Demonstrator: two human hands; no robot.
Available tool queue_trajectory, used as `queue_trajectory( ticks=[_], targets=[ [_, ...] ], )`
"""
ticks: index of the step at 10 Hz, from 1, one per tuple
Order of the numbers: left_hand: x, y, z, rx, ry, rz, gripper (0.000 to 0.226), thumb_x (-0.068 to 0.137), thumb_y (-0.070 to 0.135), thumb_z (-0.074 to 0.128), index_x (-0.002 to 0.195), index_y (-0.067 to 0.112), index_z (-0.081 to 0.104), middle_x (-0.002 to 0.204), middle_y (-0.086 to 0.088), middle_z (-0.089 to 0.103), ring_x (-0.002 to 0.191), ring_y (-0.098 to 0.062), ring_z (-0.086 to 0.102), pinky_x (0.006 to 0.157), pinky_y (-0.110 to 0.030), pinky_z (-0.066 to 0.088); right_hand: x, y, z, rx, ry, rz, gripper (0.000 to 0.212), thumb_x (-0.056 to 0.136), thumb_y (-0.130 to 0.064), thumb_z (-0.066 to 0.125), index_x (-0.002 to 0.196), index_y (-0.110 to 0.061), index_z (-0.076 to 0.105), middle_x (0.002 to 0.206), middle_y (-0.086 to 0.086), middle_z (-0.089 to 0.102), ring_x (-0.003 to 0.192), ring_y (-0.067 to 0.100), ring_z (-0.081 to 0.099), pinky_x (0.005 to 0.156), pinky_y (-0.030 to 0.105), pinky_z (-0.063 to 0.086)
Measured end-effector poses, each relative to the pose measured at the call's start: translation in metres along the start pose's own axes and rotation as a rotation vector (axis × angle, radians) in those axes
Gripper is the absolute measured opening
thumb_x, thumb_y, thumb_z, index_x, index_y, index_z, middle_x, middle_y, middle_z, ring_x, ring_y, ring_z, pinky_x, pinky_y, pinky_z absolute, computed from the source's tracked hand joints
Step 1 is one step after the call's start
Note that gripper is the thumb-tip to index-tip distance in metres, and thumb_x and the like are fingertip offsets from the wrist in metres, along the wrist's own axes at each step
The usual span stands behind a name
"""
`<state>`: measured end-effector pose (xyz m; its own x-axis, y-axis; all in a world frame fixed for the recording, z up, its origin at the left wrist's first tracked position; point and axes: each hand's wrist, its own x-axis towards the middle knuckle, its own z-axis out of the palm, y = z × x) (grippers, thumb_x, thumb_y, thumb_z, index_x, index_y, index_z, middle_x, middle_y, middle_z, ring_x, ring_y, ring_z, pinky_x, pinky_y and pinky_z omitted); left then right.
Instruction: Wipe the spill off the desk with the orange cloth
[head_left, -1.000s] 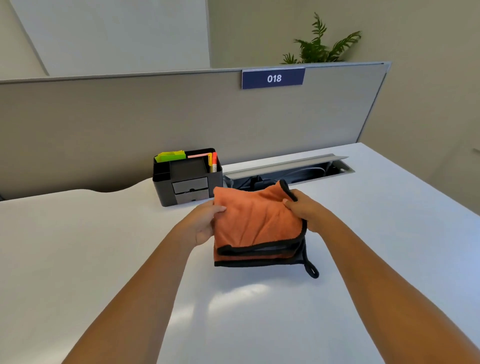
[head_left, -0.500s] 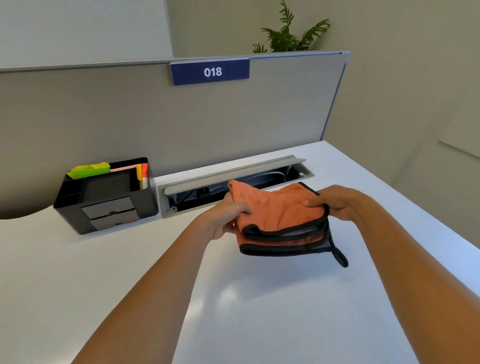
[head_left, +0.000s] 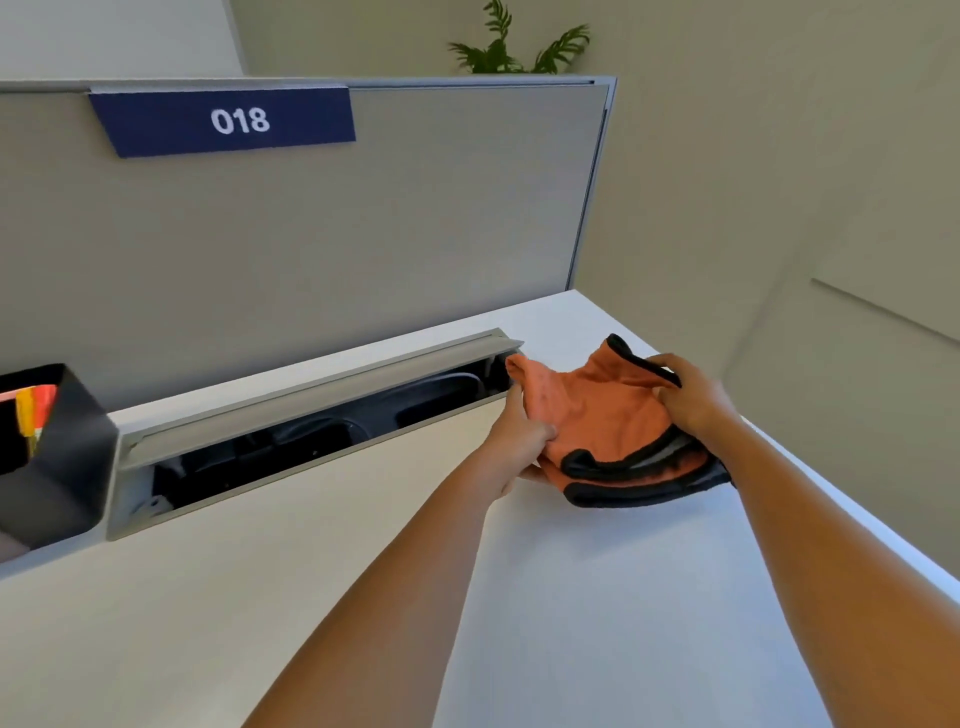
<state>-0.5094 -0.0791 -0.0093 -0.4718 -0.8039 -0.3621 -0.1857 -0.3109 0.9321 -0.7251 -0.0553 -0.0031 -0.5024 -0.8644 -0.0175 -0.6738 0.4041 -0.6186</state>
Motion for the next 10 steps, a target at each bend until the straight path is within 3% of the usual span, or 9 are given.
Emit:
queue_trajectory(
  ticks=[1,2,3,4,5,6,7,8,10],
  targets=[
    [0.023,-0.003,0.014,-0.009,0.056,0.083,0.077,0.088,0.011,0.05,0.142,0.046,0.008,0.142,0.002,0.04,0.116,-0.028,0.052,0.084,-0.052,0.055,0.03,0.01,-0.001,0.152,0.091,-0.056,0.037,0.093,-0.015,0.047,0.128,-0.029,0.05,0.125,0.007,0.059,0.106,0.024,0.052,0.085,0.03,0.04],
    [0.045,-0.011,0.025,-0.038,0.057,0.084,0.09,0.086,0.013,0.058,0.142,0.047,-0.003,0.144,-0.002,0.04,0.12,-0.03,0.051,0.09,-0.052,0.053,0.054,0.022,0.002,0.22,0.155,-0.057,0.037,0.094,-0.019,0.052,0.13,-0.025,0.049,0.127,0.007,0.058,0.104,0.02,0.052,0.084,0.027,0.038],
    [0.056,-0.023,0.035,0.076,0.116,0.058,0.101,0.082,0.02,0.065,0.145,0.037,-0.012,0.143,-0.008,0.041,0.121,-0.032,0.05,0.095,-0.049,0.05,0.066,0.039,0.01,0.131,0.136,-0.023,0.041,0.093,-0.015,0.053,0.132,-0.023,0.048,0.132,0.008,0.054,0.114,0.025,0.052,0.088,0.029,0.037],
    [0.053,-0.029,0.04,0.263,0.315,0.149,0.095,0.078,0.023,0.07,0.147,0.029,0.004,0.138,-0.009,0.04,0.123,-0.029,0.047,0.098,-0.038,0.047,0.065,0.05,0.02,-0.041,0.162,-0.064,0.037,0.093,-0.011,0.052,0.127,-0.024,0.054,0.131,0.01,0.05,0.111,0.028,0.053,0.083,0.03,0.039],
    [0.04,-0.032,0.04,0.709,0.48,0.359,0.073,0.082,0.026,0.066,0.141,0.024,0.024,0.145,-0.005,0.029,0.13,-0.023,0.039,0.097,-0.036,0.047,0.059,0.053,0.027,-0.258,0.303,-0.235,0.036,0.089,0.001,0.05,0.117,-0.016,0.063,0.122,0.012,0.056,0.106,0.033,0.053,0.084,0.038,0.045],
    [0.037,-0.04,0.036,1.083,0.404,0.49,0.052,0.094,0.031,0.047,0.141,0.014,0.031,0.154,-0.004,0.022,0.14,-0.021,0.025,0.111,-0.036,0.033,0.05,0.052,0.031,-0.412,0.244,-0.323,0.043,0.087,0.007,0.045,0.119,-0.015,0.063,0.12,0.009,0.061,0.107,0.032,0.055,0.088,0.041,0.045],
    [0.036,-0.051,0.03,1.224,0.26,0.377,0.053,0.1,0.034,0.021,0.147,0.012,0.015,0.159,-0.004,0.011,0.146,-0.02,0.012,0.12,-0.036,0.015,0.041,0.053,0.032,-0.469,0.155,-0.297,0.044,0.091,0.001,0.04,0.127,-0.017,0.056,0.126,0.008,0.06,0.112,0.031,0.057,0.092,0.039,0.045],
    [0.028,-0.056,0.022,1.262,0.19,0.356,0.054,0.1,0.036,0.014,0.148,0.013,0.006,0.16,-0.002,0.004,0.147,-0.017,0.005,0.121,-0.036,0.006,0.028,0.05,0.029,-0.507,0.053,-0.279,0.044,0.095,-0.004,0.036,0.136,-0.016,0.046,0.142,0.006,0.048,0.13,0.026,0.045,0.108,0.04,0.036],
    [-0.006,-0.06,-0.007,1.317,0.301,0.371,0.054,0.1,0.036,0.012,0.148,0.013,0.005,0.16,-0.003,0.004,0.147,-0.016,0.0,0.12,-0.033,0.001,-0.014,0.034,0.02,-0.392,0.086,-0.36,0.042,0.094,-0.005,0.045,0.133,-0.016,0.049,0.138,0.004,0.052,0.122,0.025,0.052,0.094,0.038,0.049]
  ],
)
